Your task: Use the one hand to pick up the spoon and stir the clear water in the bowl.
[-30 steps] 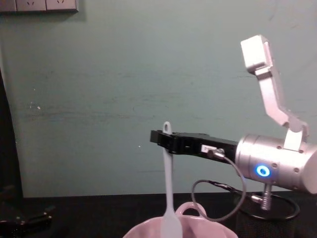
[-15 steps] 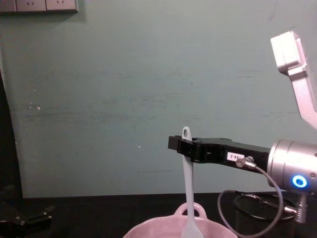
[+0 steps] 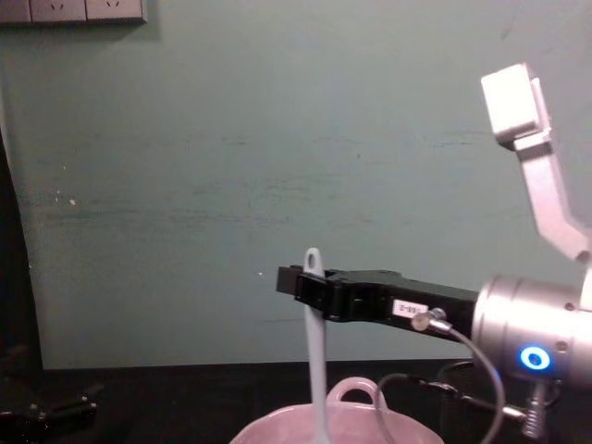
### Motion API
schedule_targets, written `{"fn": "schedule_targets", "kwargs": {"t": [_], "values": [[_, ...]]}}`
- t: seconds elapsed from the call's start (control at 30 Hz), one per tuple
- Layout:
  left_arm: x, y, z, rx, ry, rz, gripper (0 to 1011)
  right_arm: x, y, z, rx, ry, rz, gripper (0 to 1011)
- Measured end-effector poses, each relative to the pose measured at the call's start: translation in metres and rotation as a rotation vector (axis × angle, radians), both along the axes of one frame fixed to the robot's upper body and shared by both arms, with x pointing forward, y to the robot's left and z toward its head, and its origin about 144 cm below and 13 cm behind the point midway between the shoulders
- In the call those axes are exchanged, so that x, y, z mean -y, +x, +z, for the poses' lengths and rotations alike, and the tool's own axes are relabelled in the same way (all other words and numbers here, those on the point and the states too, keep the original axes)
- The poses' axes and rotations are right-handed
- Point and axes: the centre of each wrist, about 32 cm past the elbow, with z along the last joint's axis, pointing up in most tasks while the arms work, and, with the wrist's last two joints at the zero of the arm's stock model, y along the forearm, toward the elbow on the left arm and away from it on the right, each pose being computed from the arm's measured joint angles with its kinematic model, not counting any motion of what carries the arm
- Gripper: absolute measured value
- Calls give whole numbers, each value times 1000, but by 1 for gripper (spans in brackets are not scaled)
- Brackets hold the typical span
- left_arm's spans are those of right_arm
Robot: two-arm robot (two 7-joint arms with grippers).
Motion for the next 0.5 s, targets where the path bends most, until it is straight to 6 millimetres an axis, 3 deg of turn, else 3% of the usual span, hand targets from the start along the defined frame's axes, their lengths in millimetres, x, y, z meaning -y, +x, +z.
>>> {"fn": "schedule_targets", "kwargs": {"t": [0.5], "values": [[0, 0, 0, 0, 0, 0, 1011, -30, 32, -1, -11, 19, 29, 111]]}}
